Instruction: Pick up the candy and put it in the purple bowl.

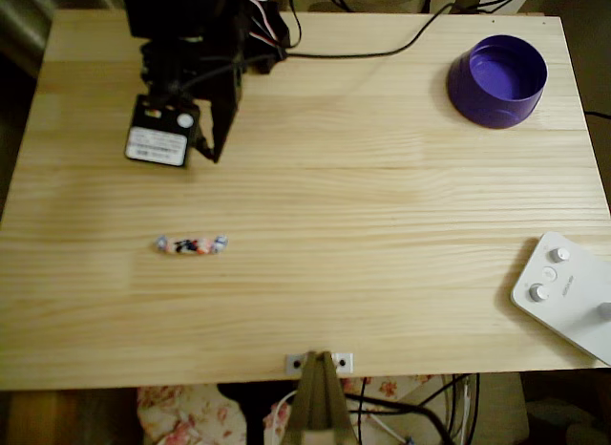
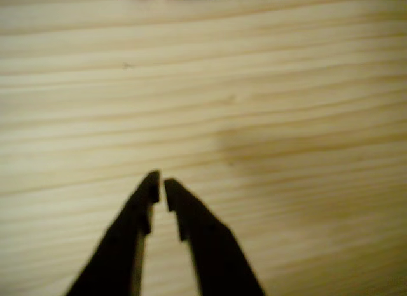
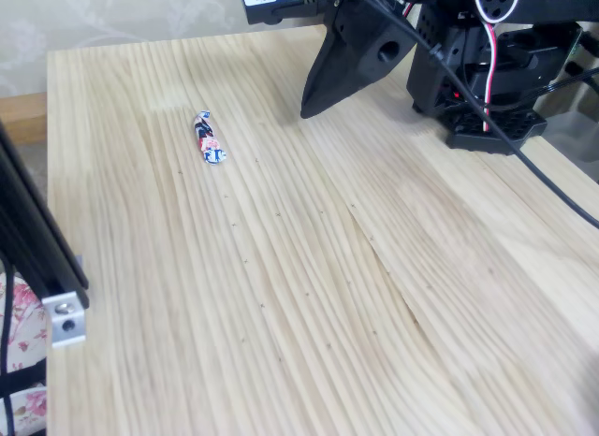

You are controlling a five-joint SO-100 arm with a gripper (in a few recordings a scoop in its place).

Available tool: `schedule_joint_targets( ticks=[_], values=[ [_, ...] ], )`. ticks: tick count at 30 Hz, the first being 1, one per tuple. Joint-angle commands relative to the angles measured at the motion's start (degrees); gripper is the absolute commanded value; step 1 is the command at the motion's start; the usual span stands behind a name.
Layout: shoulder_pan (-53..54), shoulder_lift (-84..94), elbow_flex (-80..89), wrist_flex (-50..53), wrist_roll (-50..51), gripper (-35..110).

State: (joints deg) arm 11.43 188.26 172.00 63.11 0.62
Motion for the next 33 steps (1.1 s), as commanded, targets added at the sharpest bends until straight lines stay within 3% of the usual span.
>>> schedule_joint_targets(
  ticks=[1,33],
  values=[
    [0.79,0.79,-0.18,0.18,1.14,-1],
    [3.34,0.79,-0.18,0.18,3.69,-1]
  ],
)
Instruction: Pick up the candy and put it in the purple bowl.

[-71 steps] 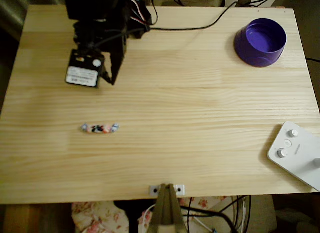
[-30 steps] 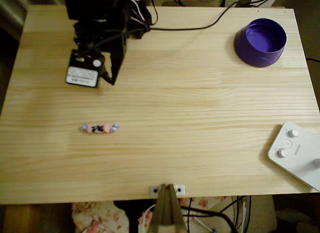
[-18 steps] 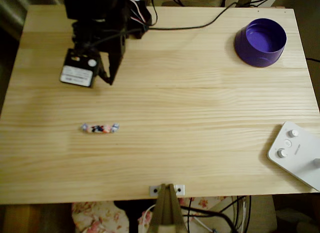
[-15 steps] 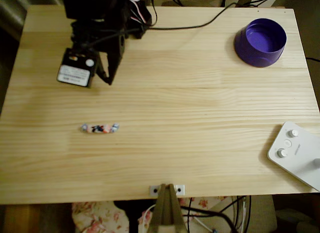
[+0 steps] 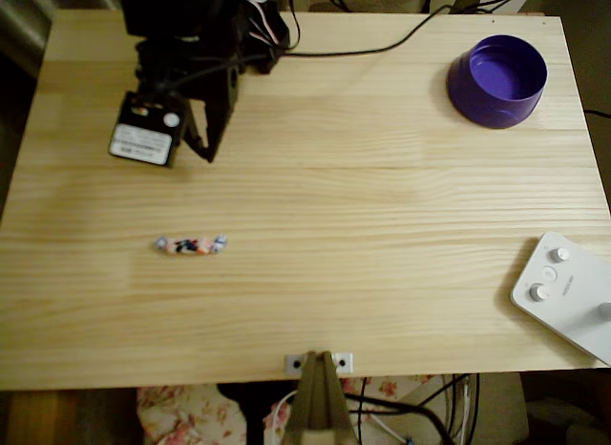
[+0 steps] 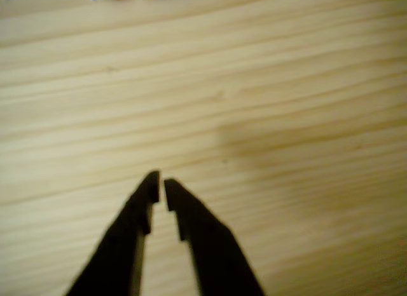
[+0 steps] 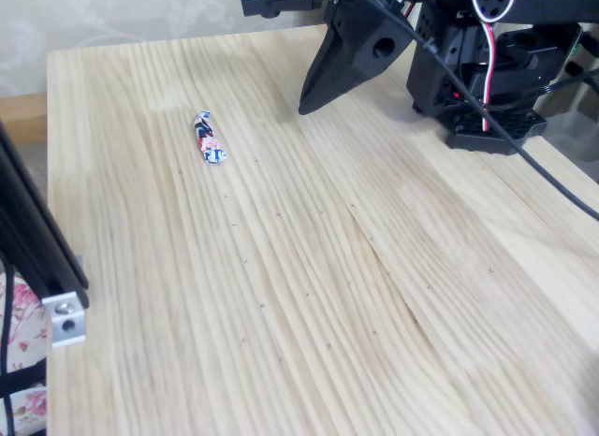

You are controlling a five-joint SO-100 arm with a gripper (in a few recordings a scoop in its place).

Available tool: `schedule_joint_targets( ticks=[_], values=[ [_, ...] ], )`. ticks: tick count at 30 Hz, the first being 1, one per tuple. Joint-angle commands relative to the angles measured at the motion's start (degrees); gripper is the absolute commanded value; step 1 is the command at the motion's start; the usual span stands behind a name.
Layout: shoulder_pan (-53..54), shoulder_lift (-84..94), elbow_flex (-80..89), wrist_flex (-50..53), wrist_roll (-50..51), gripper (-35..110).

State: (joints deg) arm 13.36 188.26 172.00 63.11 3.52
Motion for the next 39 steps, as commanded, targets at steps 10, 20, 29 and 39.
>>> schedule_joint_targets(
  ticks=[10,20,29,39],
  values=[
    [1.14,0.79,-0.18,0.18,0.53,-1],
    [0.79,0.79,-0.18,0.18,0.26,-1],
    [1.05,0.79,-0.09,0.18,0.44,-1],
    [-2.99,0.79,-0.09,0.09,-3.43,-1]
  ],
)
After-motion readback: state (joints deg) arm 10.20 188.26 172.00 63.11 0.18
